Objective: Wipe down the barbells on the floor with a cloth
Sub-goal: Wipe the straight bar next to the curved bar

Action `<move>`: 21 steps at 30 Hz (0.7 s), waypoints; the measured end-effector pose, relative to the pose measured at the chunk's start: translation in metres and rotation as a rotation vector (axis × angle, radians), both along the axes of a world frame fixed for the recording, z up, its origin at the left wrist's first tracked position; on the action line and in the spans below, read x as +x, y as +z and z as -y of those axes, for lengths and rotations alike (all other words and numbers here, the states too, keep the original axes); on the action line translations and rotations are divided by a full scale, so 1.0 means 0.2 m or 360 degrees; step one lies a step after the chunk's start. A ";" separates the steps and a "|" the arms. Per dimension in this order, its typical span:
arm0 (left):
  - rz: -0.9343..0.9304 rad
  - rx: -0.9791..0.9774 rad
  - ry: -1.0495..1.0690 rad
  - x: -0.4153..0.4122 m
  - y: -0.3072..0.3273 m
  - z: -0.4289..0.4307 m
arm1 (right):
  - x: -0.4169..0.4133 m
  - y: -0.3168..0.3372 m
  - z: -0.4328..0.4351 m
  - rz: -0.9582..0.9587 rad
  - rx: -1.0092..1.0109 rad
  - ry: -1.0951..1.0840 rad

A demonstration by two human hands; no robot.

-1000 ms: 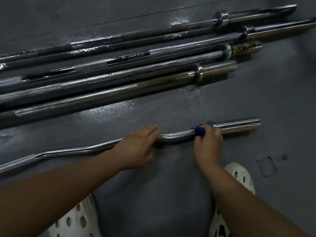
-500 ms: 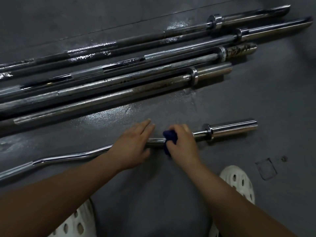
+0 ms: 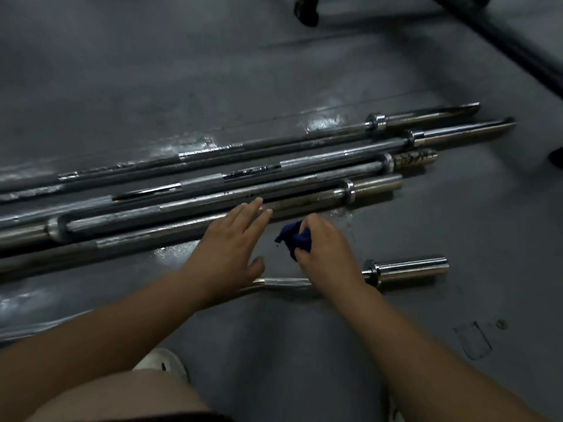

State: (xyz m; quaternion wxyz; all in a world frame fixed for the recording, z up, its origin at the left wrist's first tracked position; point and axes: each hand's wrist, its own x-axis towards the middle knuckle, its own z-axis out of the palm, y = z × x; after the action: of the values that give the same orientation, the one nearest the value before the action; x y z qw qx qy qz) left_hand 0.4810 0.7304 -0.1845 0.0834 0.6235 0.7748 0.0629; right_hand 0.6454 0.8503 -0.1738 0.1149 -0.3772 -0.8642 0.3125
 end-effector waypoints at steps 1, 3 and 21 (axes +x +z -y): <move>-0.0020 0.0023 0.0007 -0.01 0.06 0.02 | -0.01 0.05 0.02 -0.0012 0.0004 0.0016; -0.0056 0.0064 0.0034 -0.03 0.15 0.09 | -0.03 0.13 0.08 -0.0055 0.0050 0.0061; -0.0126 0.0047 0.0306 -0.23 0.39 0.70 | -0.29 0.34 0.49 -0.0229 0.0358 0.0410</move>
State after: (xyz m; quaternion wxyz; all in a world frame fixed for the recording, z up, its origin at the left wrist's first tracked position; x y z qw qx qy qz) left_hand 0.4360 0.5897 -0.1067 0.0371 0.5494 0.8328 0.0572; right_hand 0.5881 0.7529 -0.1064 0.1770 -0.2249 -0.9243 0.2524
